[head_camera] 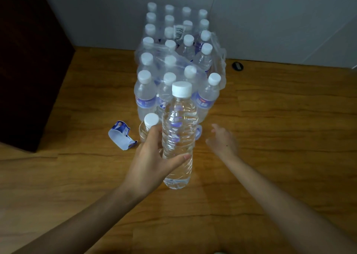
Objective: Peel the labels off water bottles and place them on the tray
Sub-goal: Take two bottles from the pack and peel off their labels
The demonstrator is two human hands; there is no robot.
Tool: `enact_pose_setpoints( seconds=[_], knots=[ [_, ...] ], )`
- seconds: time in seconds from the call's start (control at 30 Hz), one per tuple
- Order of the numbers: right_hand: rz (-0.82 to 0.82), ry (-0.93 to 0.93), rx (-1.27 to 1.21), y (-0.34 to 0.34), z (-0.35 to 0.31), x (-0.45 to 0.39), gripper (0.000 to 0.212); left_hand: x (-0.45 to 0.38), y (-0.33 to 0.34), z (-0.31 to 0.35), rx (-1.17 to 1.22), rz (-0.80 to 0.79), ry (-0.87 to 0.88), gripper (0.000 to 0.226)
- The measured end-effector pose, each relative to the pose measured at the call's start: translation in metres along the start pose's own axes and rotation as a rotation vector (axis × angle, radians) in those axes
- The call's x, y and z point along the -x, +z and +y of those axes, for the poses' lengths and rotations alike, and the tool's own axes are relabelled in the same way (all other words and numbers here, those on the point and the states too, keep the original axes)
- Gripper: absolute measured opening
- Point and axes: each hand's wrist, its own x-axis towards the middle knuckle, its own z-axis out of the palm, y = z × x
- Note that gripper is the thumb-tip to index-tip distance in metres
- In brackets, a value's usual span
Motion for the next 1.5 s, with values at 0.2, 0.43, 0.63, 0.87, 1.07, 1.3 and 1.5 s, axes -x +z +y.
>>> enact_pose_setpoints(
  seconds=[0.2, 0.43, 0.63, 0.87, 1.07, 1.3, 1.5],
  knots=[
    [-0.021, -0.222, -0.904, -0.012, -0.011, 0.03, 0.045, -0.001, 0.011, -0.018, -0.027, -0.019, -0.034, 0.06],
    [-0.292, -0.547, -1.071, -0.044, -0.031, 0.066, 0.074, -0.007, 0.02, -0.025, -0.033, -0.016, -0.024, 0.066],
    [-0.09, -0.492, -0.807, -0.046, -0.043, 0.066, 0.062, -0.011, 0.026, -0.031, -0.121, -0.04, 0.028, 0.072],
    [-0.047, -0.391, -0.755, -0.031, -0.035, 0.057, 0.058, -0.014, 0.016, -0.022, -0.533, 0.002, 0.199, 0.056],
    [0.013, -0.347, -0.613, -0.02, -0.033, 0.042, 0.051, -0.013, -0.031, -0.035, -0.492, 0.389, 0.205, 0.069],
    [-0.019, -0.407, -0.524, -0.009, -0.048, 0.024, 0.057, -0.047, -0.03, -0.043, -0.334, -0.046, 0.005, 0.076],
    [-0.013, -0.423, -0.487, -0.008, -0.054, 0.021, 0.058, -0.058, -0.029, -0.042, -0.487, -0.015, 0.034, 0.062]
  ],
)
